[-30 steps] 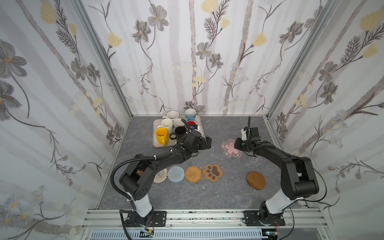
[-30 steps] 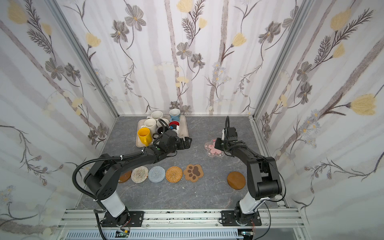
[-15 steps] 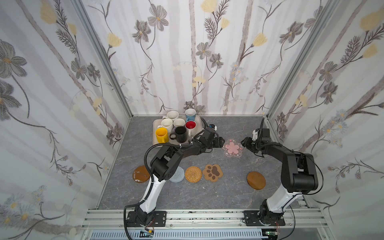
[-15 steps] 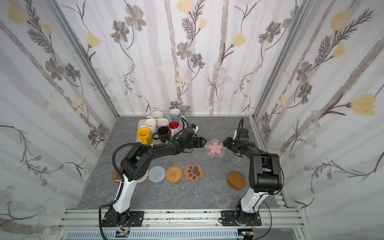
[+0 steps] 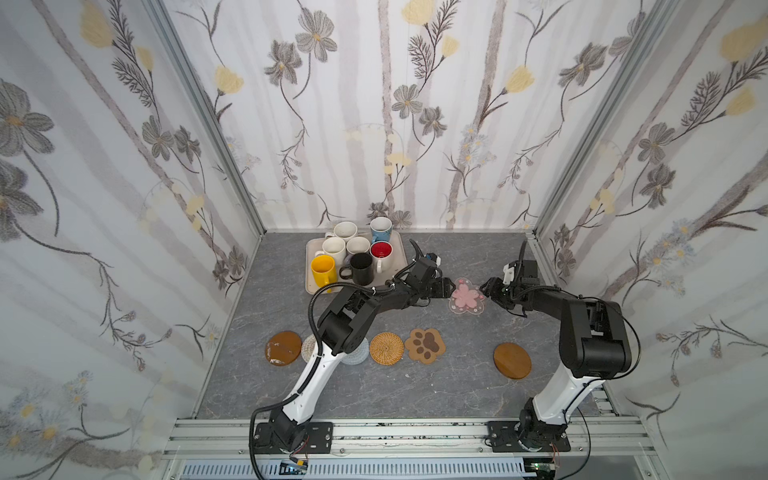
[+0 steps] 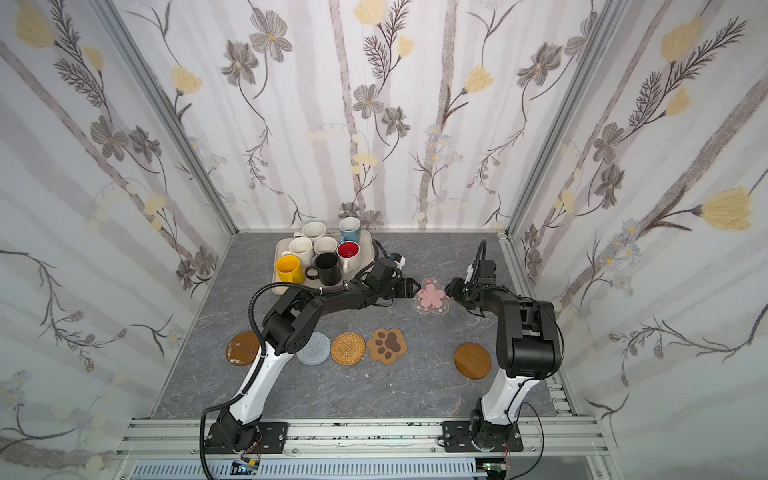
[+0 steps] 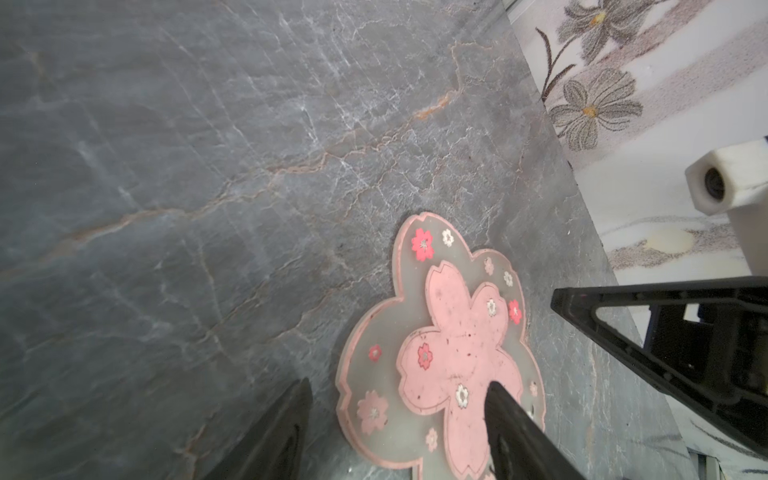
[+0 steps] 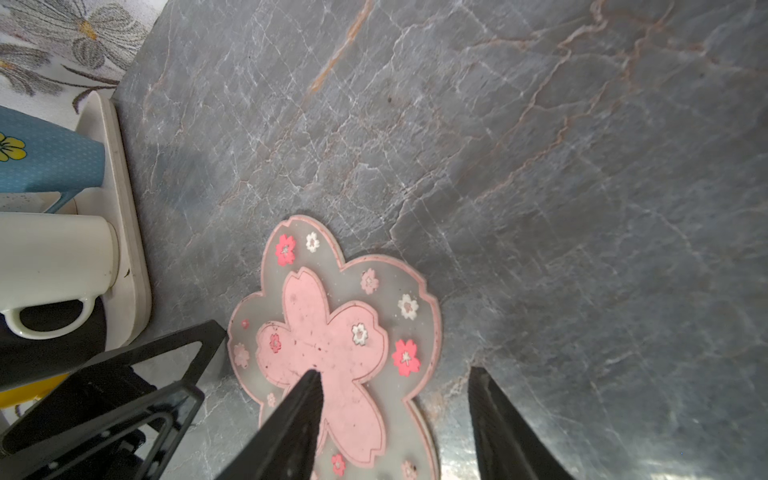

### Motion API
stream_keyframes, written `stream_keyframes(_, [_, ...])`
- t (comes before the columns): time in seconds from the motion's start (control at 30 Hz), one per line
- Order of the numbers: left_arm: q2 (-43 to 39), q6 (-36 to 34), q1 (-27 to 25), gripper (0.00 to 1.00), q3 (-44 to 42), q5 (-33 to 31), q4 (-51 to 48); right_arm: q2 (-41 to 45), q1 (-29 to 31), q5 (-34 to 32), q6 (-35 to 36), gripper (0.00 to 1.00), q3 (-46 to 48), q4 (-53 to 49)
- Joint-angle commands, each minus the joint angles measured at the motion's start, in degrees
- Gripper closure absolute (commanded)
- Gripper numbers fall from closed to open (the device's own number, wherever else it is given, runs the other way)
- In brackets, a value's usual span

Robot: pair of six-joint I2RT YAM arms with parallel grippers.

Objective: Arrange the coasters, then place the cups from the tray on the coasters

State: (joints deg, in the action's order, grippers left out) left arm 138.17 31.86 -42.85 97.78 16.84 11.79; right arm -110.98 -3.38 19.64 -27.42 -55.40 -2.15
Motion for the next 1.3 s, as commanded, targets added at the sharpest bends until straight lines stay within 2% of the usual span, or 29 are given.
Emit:
stream_keyframes(0.0, [1.2,0.8,-0.3,0.32,0.8,1.5,-1.5,-0.6,-0.1,0.8,-0.3,0.42,-0.8,1.2])
stream_keyframes(0.3, [2.4,1.4,-0.8,0.38,1.3,3.0,-1.7,0.0,0.7,1.7,-0.6,0.47,-0.7,1.3])
stream_keyframes(0.5, [2.0,2.2,-1.3,0.45,0.9,3.5,-1.6,0.4,1.6,1.6,-0.8,0.55,-0.9,1.1])
stream_keyframes(0.6, [1.1,2.1,-1.7,0.49,0.2,3.2,-1.6,0.6,1.6,1.7,-1.6,0.64,-0.7,1.1])
stream_keyframes(0.77, [-1.0,2.0,-2.0,0.52,-2.7,2.6,-1.4,0.0,2.4,3.4,-4.5,0.64,-0.3,3.3])
stream_keyframes(1.1, [-6.0,2.1,-3.5,0.55,-9.5,1.4,0.4,-0.2,5.5,2.6,-6.8,0.64,-0.7,4.3])
stream_keyframes(1.27, [-12.3,1.7,-3.6,0.54,-14.3,-1.4,0.9,1.0,8.0,2.2,-6.9,0.64,1.6,4.6])
